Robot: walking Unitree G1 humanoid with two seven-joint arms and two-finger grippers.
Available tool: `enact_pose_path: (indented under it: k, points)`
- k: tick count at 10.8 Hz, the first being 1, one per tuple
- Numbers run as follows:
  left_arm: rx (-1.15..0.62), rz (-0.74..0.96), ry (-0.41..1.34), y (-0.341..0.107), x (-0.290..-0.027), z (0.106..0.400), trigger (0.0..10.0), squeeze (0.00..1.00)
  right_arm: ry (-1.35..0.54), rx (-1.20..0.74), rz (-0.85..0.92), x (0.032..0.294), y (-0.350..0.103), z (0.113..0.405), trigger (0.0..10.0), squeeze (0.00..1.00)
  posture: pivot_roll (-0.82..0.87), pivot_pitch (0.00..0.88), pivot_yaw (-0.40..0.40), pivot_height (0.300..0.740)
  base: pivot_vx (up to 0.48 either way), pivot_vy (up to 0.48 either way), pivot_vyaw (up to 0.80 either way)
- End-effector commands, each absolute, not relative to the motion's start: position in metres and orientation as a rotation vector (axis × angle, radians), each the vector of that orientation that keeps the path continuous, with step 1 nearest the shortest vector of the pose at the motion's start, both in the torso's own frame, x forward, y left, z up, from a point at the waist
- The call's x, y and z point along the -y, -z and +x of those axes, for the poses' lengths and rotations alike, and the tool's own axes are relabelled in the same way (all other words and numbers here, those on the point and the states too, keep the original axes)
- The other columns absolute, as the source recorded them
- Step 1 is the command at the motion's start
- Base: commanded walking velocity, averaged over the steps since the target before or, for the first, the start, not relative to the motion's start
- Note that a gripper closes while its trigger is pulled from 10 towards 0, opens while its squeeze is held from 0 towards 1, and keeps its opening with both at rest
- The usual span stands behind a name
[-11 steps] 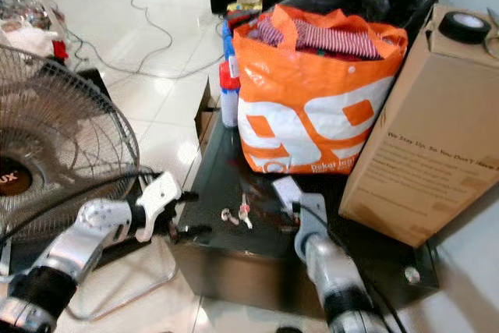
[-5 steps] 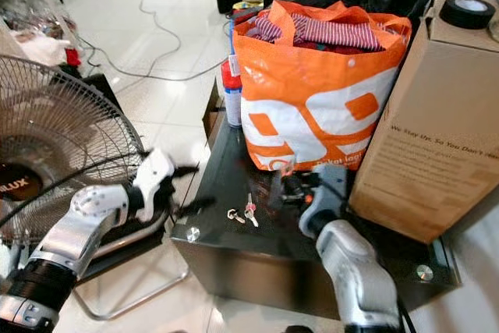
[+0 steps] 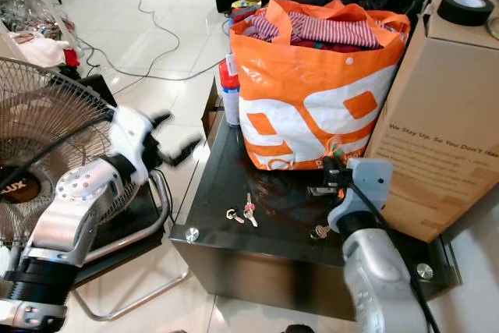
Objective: Hang keys on a hook
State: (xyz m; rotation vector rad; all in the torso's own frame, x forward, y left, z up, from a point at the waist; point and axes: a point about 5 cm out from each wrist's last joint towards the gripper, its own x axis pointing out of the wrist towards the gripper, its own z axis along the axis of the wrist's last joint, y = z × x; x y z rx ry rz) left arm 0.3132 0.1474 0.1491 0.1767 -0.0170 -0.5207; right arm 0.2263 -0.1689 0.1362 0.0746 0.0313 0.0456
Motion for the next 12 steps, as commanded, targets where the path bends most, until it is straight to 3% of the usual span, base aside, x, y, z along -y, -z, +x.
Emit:
enact_pose_path:
  k: [1, 2, 5, 12]
  points:
    - [0.04, 0.202, 0.449, -0.155, -0.154, 0.317, 10.0, 0.0, -0.03, 0.007, 0.053, 0.164, -0.143, 0.227, 3.3, 0.0, -0.17, 0.0, 0.1, 0.74, 0.0, 0.0, 0.0]
    - [0.035, 0.217, 0.407, -0.152, -0.155, 0.316, 10.0, 0.0, -0.004, -0.011, -0.007, 0.161, -0.141, 0.232, 10.0, 0.0, -0.17, 0.0, 0.089, 0.74, 0.0, 0.0, 0.0]
    - [0.03, 0.24, 0.422, -0.147, -0.148, 0.311, 10.0, 0.0, 0.04, -0.039, -0.023, 0.162, -0.135, 0.237, 10.0, 0.0, -0.17, 0.0, 0.072, 0.74, 0.0, 0.0, 0.0]
    - [0.032, 0.257, 0.424, -0.144, -0.14, 0.313, 10.0, 0.0, 0.052, -0.045, -0.045, 0.165, -0.135, 0.241, 10.0, 0.0, -0.18, 0.0, 0.079, 0.74, -0.252, 0.0, 0.0]
